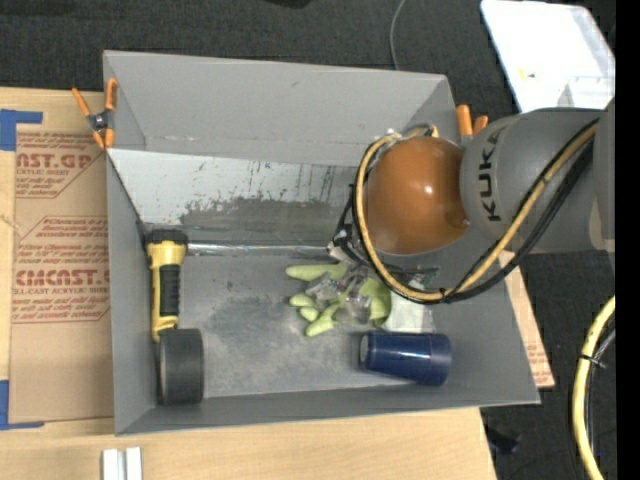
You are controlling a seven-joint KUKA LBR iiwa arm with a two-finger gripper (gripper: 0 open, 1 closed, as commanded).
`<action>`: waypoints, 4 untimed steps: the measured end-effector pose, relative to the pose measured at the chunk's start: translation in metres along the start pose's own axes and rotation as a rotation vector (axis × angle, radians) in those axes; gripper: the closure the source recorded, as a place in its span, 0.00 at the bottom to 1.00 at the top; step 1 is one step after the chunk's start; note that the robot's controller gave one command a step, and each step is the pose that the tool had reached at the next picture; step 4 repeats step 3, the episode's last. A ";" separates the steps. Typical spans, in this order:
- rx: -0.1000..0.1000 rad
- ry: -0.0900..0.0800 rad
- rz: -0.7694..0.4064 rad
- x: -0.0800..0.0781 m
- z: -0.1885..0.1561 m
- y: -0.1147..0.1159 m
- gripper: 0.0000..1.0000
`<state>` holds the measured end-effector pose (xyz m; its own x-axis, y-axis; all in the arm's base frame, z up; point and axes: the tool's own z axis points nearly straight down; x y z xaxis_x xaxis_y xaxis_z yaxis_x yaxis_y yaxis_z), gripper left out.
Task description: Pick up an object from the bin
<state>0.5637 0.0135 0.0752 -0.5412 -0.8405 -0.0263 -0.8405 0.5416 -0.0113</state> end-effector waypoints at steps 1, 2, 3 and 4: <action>-0.001 0.001 0.268 0.004 0.001 -0.001 1.00; 0.000 -0.002 0.113 0.001 0.004 0.000 1.00; 0.000 -0.007 0.161 0.025 0.004 0.001 1.00; 0.000 -0.007 0.161 0.025 0.004 0.001 1.00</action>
Offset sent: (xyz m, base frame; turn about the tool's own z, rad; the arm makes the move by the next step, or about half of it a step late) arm -0.0010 -0.0019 -0.0052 0.1123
